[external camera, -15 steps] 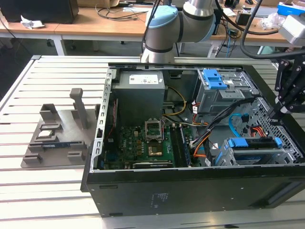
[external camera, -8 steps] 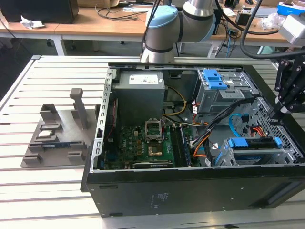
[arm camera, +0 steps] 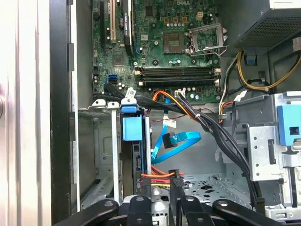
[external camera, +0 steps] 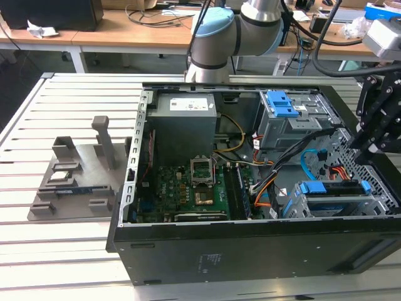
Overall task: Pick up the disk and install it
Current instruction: 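Insert the second disk wire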
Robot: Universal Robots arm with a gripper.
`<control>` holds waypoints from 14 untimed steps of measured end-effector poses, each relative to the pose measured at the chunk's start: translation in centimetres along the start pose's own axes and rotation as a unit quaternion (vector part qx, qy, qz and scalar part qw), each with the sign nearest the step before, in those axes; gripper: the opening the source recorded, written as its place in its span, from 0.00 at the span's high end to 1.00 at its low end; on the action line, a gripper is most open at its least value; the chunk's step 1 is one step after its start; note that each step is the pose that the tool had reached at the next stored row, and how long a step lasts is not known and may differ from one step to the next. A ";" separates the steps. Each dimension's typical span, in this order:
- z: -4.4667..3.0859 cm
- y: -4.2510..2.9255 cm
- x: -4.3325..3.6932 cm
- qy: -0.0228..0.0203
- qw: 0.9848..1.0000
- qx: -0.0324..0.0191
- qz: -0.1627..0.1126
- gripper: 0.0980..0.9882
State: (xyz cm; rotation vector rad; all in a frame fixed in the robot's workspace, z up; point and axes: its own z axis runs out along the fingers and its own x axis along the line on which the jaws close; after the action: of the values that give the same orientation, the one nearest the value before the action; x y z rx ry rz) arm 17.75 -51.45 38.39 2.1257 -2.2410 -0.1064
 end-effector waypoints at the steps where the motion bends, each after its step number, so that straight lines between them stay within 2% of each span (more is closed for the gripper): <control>1: 0.34 0.83 -0.76 0.000 1.000 0.000 0.000 0.77; 2: 0.58 1.41 -1.28 0.000 1.000 0.000 0.000 0.77; 4: 1.22 3.10 -1.25 0.000 1.000 0.000 -0.002 0.77; 5: 1.34 3.38 -1.09 0.001 1.000 0.000 -0.006 0.77; 8: 1.47 3.48 -0.72 0.001 1.000 0.000 -0.015 0.77; 10: 1.59 3.94 -0.59 0.001 1.000 0.000 -0.017 0.77; 14: 1.58 3.94 -0.59 0.002 1.000 0.000 -0.017 0.77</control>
State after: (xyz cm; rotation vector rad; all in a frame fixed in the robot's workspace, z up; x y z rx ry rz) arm 13.72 -50.63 37.15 2.1621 -2.2042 -0.1048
